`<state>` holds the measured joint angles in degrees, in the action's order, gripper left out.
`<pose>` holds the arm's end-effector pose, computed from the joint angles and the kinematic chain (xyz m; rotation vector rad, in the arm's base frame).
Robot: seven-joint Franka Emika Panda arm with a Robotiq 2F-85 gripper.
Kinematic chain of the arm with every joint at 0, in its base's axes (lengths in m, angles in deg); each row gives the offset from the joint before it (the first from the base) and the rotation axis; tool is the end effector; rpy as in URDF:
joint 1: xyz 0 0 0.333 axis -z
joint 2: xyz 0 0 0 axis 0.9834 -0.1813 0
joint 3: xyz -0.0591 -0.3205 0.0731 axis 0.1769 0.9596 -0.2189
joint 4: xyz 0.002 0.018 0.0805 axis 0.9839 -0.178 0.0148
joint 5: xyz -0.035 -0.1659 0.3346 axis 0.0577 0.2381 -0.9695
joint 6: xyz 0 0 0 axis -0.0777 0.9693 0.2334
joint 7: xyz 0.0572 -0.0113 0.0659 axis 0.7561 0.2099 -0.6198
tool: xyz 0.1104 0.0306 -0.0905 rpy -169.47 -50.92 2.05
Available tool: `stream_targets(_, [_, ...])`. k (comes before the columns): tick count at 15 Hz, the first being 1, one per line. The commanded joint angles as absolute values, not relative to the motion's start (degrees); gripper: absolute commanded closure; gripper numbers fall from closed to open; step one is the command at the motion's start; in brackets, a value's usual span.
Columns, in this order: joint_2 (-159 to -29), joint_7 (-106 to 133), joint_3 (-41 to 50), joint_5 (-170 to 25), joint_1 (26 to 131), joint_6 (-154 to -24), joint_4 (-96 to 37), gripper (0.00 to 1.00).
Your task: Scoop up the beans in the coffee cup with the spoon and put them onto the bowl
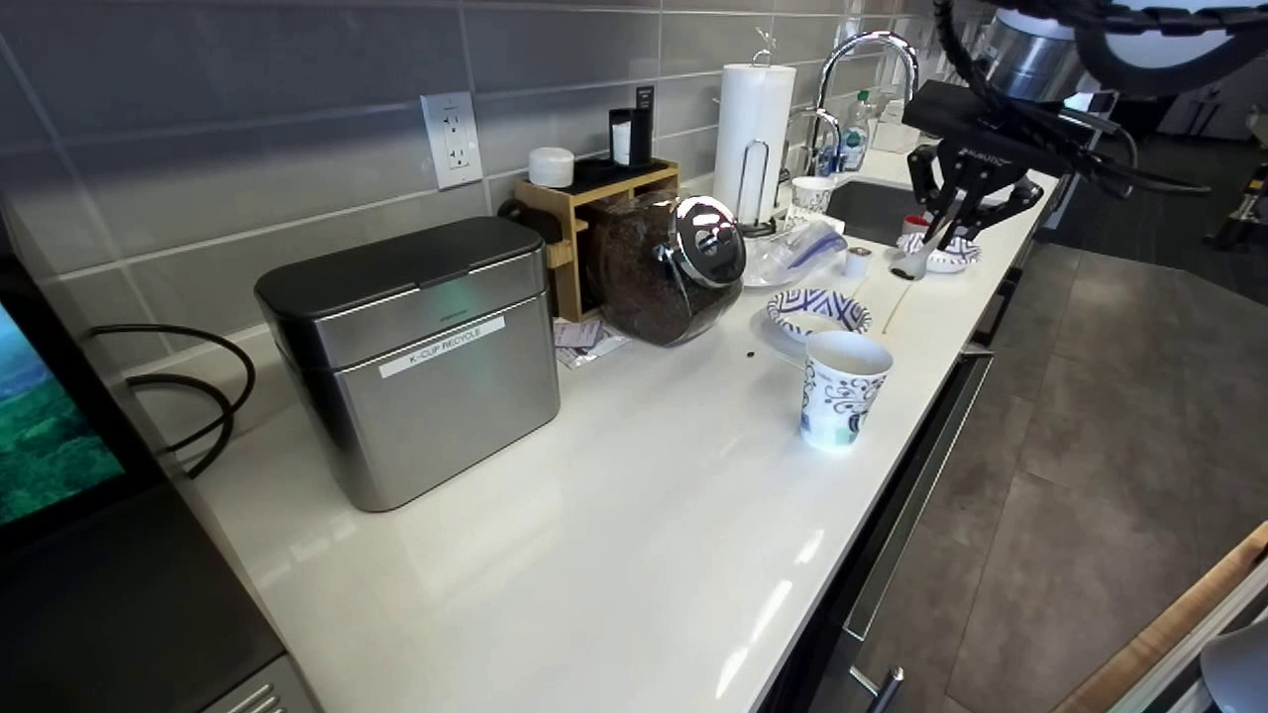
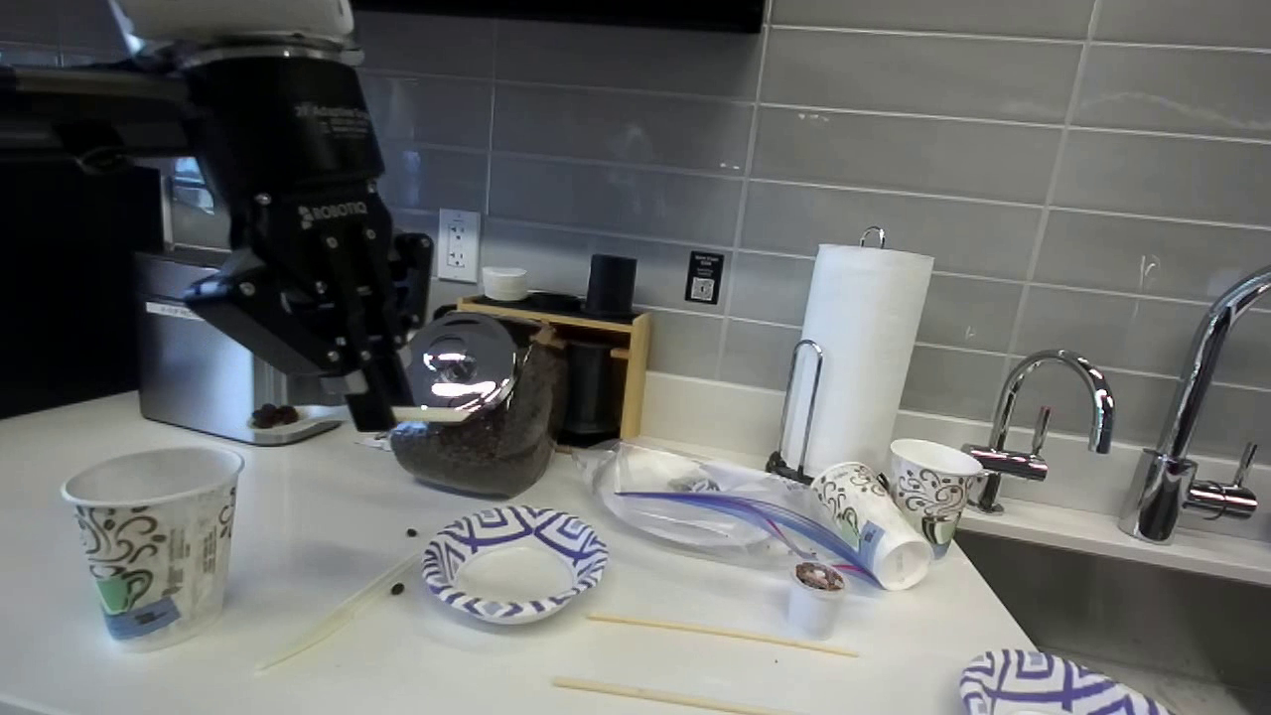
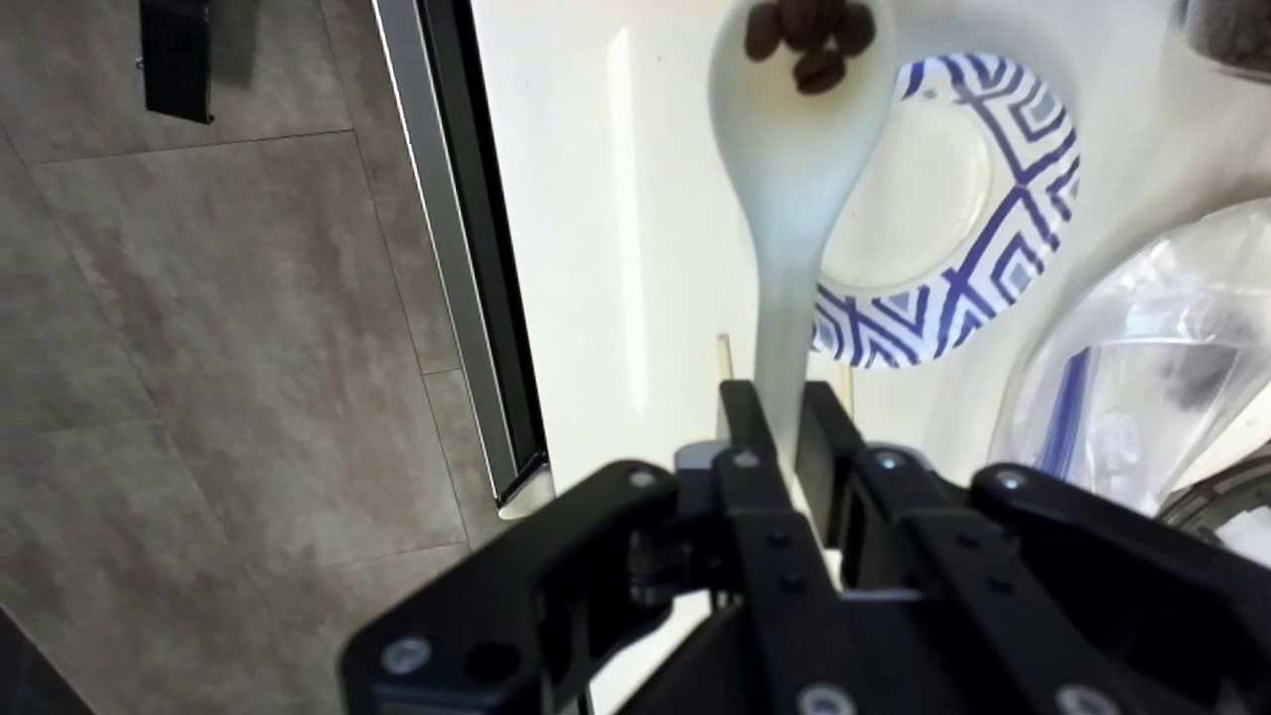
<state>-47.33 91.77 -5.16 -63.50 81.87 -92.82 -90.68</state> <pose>0.3770 0.0168 0.4097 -2.5033 1.7979 -0.5153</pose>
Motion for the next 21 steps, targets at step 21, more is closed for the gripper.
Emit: stream_targets(21, [-63.86, 123.34, -11.63, -31.02, 89.98, -83.31, -74.21, 0.97])
